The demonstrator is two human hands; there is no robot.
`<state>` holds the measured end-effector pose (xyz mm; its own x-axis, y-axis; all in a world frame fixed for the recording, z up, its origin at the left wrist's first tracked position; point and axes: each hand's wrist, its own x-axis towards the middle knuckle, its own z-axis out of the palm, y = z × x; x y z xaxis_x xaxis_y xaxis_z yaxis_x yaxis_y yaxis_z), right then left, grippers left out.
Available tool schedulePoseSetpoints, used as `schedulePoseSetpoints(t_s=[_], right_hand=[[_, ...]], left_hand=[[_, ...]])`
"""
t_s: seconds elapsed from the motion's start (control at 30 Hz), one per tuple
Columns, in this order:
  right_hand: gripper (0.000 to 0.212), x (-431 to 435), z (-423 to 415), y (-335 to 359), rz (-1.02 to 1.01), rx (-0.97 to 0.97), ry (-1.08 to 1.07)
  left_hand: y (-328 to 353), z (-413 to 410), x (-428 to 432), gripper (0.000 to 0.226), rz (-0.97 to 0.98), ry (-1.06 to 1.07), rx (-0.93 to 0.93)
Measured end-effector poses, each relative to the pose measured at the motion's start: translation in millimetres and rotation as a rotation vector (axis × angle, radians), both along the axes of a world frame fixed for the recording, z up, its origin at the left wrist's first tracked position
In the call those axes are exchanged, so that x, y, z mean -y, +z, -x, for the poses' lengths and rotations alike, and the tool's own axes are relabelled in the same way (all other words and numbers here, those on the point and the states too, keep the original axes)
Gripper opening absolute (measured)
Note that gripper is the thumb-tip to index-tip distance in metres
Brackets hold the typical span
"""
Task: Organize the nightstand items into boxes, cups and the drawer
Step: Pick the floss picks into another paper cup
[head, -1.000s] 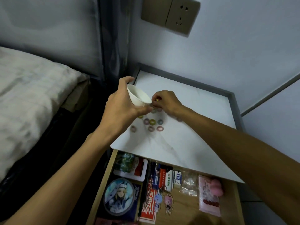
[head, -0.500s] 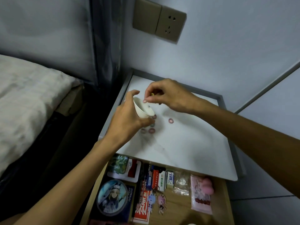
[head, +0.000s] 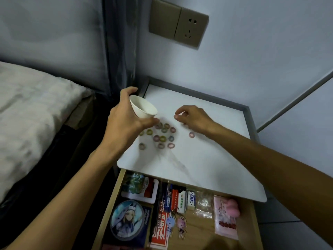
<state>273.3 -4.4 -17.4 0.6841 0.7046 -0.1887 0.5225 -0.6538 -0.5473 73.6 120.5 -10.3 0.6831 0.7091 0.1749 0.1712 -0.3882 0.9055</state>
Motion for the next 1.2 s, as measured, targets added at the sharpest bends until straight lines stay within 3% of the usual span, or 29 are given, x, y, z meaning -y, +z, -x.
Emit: schedulePoseSetpoints(t_s=[0.13, 0.37, 0.5, 0.67, 0.83, 1.03, 1.2], right_hand=[[0.044, -14, 7, -43, 0.036, 0.016, -0.019], [0.013, -40, 30, -59, -0.026, 0.162, 0.067], [0.016, -37, 32, -56, 0.011, 0.212, 0.08], [0.012, -28, 28, -47, 0.042, 0.134, 0.057], [0.004, -17, 21, -7, -0.147, 0.021, -0.046], [0.009, -26, 41, 63, -0.354, -0.114, 0.157], [0.028, -24, 65, 71, -0.055, 0.122, 0.499]], left_hand=[[2, 4, -8, 0.093, -0.015, 0.018, -0.008], [-1, 7, -12, 0.095, -0.046, 0.021, -0.035], [-2, 8, -13, 0.094, -0.05, 0.022, -0.048], [-2, 10, -10, 0.096, -0.05, 0.006, -0.06], [-5, 5, -3, 0.096, -0.056, -0.025, -0.074], [-7, -3, 15, 0.096, -0.063, -0.084, -0.097], [-7, -8, 25, 0.088, -0.007, -0.152, -0.029]])
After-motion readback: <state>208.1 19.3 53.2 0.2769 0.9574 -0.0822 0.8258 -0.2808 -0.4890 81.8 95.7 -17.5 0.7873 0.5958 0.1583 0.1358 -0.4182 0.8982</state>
